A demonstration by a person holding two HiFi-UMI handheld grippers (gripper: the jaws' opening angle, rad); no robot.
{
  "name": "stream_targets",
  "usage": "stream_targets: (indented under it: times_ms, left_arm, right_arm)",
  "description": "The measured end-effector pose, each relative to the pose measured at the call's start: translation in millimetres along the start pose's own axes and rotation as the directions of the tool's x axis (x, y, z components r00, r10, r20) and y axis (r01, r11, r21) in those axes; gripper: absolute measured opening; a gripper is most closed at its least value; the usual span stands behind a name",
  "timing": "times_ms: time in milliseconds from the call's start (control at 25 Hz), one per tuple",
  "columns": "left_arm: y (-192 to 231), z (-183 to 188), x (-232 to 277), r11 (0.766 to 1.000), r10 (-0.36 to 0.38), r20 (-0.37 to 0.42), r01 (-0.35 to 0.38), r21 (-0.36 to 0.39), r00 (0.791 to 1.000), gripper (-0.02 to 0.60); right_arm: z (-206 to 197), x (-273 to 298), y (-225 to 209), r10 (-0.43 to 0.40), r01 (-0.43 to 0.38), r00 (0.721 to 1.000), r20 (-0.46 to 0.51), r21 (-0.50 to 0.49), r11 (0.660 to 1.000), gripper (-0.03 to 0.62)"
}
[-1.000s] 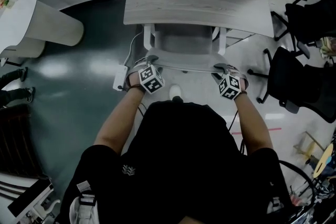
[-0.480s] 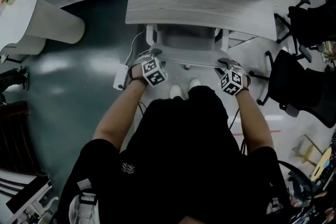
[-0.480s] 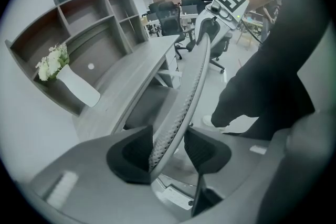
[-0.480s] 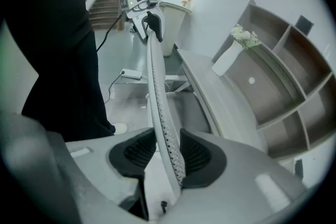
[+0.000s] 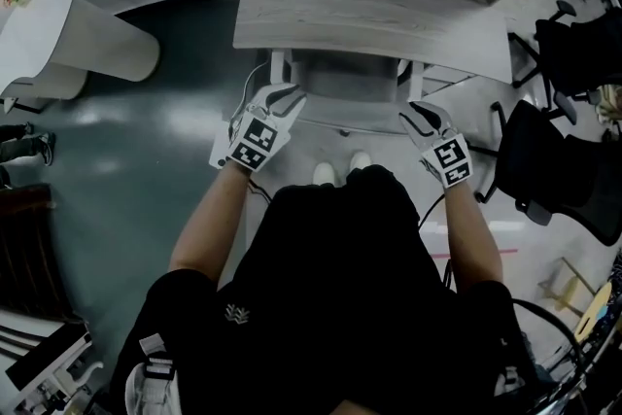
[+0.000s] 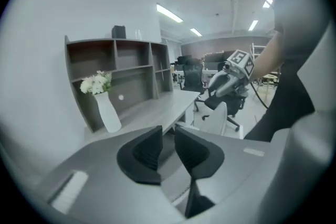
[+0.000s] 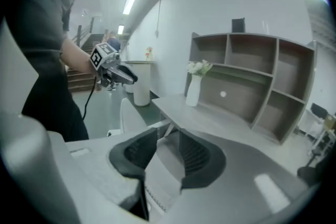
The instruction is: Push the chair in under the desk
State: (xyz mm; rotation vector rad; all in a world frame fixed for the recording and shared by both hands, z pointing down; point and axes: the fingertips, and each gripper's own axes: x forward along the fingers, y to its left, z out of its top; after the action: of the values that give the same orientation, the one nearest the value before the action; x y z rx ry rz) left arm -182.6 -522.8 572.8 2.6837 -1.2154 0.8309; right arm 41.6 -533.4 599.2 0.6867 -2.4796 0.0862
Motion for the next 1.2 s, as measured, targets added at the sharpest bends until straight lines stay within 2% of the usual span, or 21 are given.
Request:
stream_targets:
  times_ms: [120,200,240,280,360,480,680,1200]
  left_arm:
    - [21.2,11.1,0.6,0.997,0.077,0.05,-0.076,-0.03,0.996,0.007]
    - [32.5,18.5,-0.4,0.991,0.118,0.092,-0.111,-0.077,0.989,0.006]
    - [37.1,20.8,-0.3,0.987,0.136,0.111,-0.124,-0.105,0.985,0.006]
    - [41.1,20.2,1.2,0.982,0.15,0.123,-0.134,-0.131,0.981,0.006]
    - [48.5,5.9,9.9,0.974,0.167,0.113,-0.146,-0.175,0.979,0.006]
    - [60.2,-16.3,18.9,0.96,0.187,0.053,-0.171,-0.221,0.981,0.006]
    - [64.2,-3.1,16.4,0.971,0.171,0.094,-0.152,-0.186,0.981,0.006]
    - [73.4,-11.8,11.5,0.975,0.173,0.112,-0.153,-0.163,0.979,0.006]
  right_arm:
    - [11.7,0.0,-22.3,-0.105,0.099,0.993,0.054,0.104,0.99,0.119]
    - [19.9,-1.9,-33.9,-0.146,0.124,0.984,0.102,0.194,0.973,0.1]
    - [23.3,-3.8,-39.5,-0.166,0.135,0.979,0.119,0.23,0.964,0.08]
    - [25.4,-5.7,-45.2,-0.187,0.15,0.974,0.127,0.254,0.955,0.009]
    - [24.0,-6.2,-55.9,-0.23,0.193,0.967,0.112,0.268,0.944,0.002]
    - [18.4,-2.5,-64.8,-0.27,0.233,0.958,0.092,0.293,0.927,0.002]
    - [14.6,-0.8,-65.1,-0.287,0.254,0.955,0.074,0.293,0.922,0.002]
    - [26.4,4.8,-65.6,-0.294,0.262,0.953,0.073,0.288,0.921,0.002]
